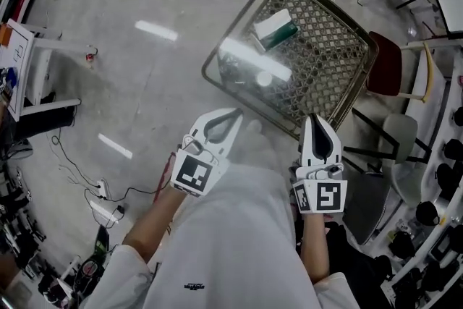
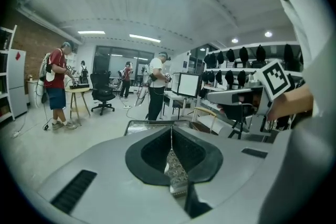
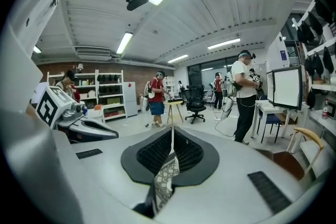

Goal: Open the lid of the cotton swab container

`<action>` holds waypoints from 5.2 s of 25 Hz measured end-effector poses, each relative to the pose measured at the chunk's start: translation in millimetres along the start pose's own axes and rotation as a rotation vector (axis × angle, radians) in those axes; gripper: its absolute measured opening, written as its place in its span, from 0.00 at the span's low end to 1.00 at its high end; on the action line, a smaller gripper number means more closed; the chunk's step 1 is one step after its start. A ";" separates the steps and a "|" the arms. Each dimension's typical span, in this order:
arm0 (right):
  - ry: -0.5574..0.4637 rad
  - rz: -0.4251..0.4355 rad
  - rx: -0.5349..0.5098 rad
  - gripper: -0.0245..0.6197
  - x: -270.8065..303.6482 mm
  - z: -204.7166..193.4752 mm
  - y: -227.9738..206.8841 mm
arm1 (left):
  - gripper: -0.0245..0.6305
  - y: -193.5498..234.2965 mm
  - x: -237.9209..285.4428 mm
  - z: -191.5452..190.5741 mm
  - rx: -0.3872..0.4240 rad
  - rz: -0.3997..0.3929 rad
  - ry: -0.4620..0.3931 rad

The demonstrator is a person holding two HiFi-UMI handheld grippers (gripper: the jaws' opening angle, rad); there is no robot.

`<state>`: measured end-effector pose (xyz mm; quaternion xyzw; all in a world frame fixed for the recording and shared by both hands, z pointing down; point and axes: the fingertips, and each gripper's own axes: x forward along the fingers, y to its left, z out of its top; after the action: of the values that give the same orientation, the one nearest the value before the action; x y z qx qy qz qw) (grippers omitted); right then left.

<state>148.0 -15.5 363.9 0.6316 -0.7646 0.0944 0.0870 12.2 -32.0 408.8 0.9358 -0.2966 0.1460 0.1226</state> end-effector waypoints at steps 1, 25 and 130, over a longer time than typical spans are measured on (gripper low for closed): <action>0.008 0.006 -0.005 0.04 5.1 -6.7 -2.8 | 0.04 0.0 8.5 -6.1 0.007 -0.002 0.001; 0.151 0.140 0.076 0.04 89.5 -138.6 -25.1 | 0.29 31.2 149.6 -179.8 0.069 -0.035 0.184; -0.025 0.624 -0.172 0.39 -14.5 58.5 88.4 | 0.39 -47.4 3.7 46.7 0.162 -0.117 0.083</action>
<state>63.1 -0.4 300.6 0.3584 -0.9275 0.0437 0.0974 52.5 -11.1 360.0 0.9516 -0.2231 0.2005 0.0669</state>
